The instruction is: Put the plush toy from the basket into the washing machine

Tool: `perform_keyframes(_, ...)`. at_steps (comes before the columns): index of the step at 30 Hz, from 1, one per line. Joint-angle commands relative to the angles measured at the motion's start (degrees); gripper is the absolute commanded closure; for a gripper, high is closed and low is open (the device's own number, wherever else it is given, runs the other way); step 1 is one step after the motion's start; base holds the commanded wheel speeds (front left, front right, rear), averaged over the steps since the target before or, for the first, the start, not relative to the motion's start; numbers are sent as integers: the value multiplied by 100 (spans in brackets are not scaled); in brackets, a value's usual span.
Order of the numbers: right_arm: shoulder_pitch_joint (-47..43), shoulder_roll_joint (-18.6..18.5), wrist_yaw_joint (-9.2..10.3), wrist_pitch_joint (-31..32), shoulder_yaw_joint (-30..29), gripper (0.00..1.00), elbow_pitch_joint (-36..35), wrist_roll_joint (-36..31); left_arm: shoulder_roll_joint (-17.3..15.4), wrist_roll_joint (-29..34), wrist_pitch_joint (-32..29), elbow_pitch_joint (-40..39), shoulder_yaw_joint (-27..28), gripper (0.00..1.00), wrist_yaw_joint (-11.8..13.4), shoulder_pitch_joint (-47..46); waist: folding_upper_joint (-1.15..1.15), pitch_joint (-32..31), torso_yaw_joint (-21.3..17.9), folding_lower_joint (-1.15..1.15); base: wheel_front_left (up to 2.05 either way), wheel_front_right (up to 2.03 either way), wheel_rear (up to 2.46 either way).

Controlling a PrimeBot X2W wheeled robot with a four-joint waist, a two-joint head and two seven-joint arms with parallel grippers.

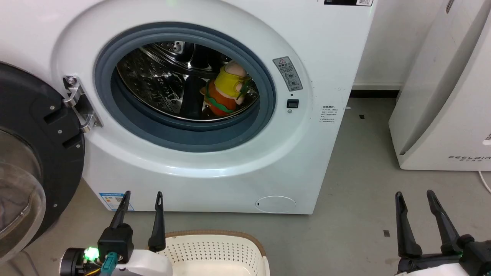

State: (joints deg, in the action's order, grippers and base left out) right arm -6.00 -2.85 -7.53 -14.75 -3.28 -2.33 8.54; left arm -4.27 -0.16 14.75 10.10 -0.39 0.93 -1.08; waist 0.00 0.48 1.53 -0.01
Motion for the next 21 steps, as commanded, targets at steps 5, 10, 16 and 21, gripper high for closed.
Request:
perform_keyframes(5, -16, 0, -1, 5, 2, 100, 8, -1, -1, -1, -12, -3, -32, 100, 23, 0, 0, -20, 22, 1, 0, 0, 0)
perform_keyframes(10, 7, 0, -1, 61, 15, 100, 17, -33, 4, 0, -67, -41, -29, 100, 18, 4, 0, -21, 16, 1, 0, 0, 0)
perform_keyframes(16, 37, 0, -1, 131, 31, 100, 27, -74, 11, 0, -137, -90, -26, 100, 13, 9, 0, -22, 7, 1, 0, 0, 0)
perform_keyframes(21, 62, 0, 0, 190, 44, 100, 37, -108, 17, 1, -196, -130, -23, 100, 8, 13, 0, -23, 0, 1, 0, 0, 0)
